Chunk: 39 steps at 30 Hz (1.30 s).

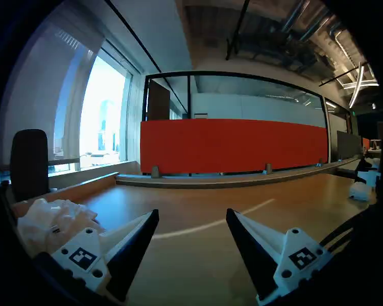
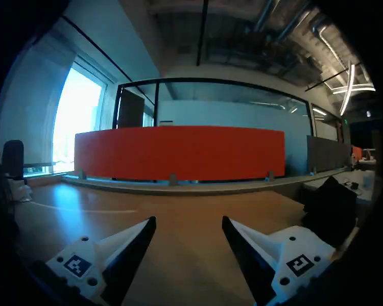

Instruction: Fold towel

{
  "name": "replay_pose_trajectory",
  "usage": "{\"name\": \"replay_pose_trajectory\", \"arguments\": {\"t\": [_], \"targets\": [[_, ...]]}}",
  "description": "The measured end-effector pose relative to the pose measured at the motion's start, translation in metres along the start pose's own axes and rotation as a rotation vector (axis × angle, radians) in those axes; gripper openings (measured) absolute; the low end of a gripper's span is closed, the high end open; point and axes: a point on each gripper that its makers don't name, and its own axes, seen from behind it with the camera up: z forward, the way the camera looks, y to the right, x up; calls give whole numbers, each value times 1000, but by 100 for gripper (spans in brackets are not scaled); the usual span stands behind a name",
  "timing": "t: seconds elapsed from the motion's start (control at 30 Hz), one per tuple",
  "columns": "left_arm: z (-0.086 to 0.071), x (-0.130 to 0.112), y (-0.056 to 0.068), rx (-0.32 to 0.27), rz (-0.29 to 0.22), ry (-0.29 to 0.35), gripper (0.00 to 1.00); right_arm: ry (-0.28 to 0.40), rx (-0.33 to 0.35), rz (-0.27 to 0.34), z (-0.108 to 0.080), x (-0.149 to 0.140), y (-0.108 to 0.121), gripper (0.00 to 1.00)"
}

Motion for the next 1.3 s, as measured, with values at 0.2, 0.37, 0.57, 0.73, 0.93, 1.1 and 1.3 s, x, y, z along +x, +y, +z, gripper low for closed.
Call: {"name": "replay_pose_trajectory", "arguments": {"t": [0.2, 0.37, 0.57, 0.73, 0.93, 1.1, 1.3], "targets": [[0, 0, 0, 0, 0, 0, 98, 0, 0, 0, 0, -1, 0, 100], [-1, 1, 0, 0, 0, -1, 98, 0, 0, 0, 0, 0, 0, 100], [-1, 3, -1, 0, 0, -1, 98, 0, 0, 0, 0, 0, -1, 100], [-2, 4, -2, 0, 1, -2, 98, 0, 0, 0, 0, 1, -1, 100], [-2, 5, -2, 0, 0, -2, 98, 0, 0, 0, 0, 1, -1, 100], [-3, 6, -2, 0, -1, -3, 98, 0, 0, 0, 0, 1, -1, 100], [-4, 6, -3, -1, -2, -4, 98, 0, 0, 0, 0, 1, -1, 100]]}}
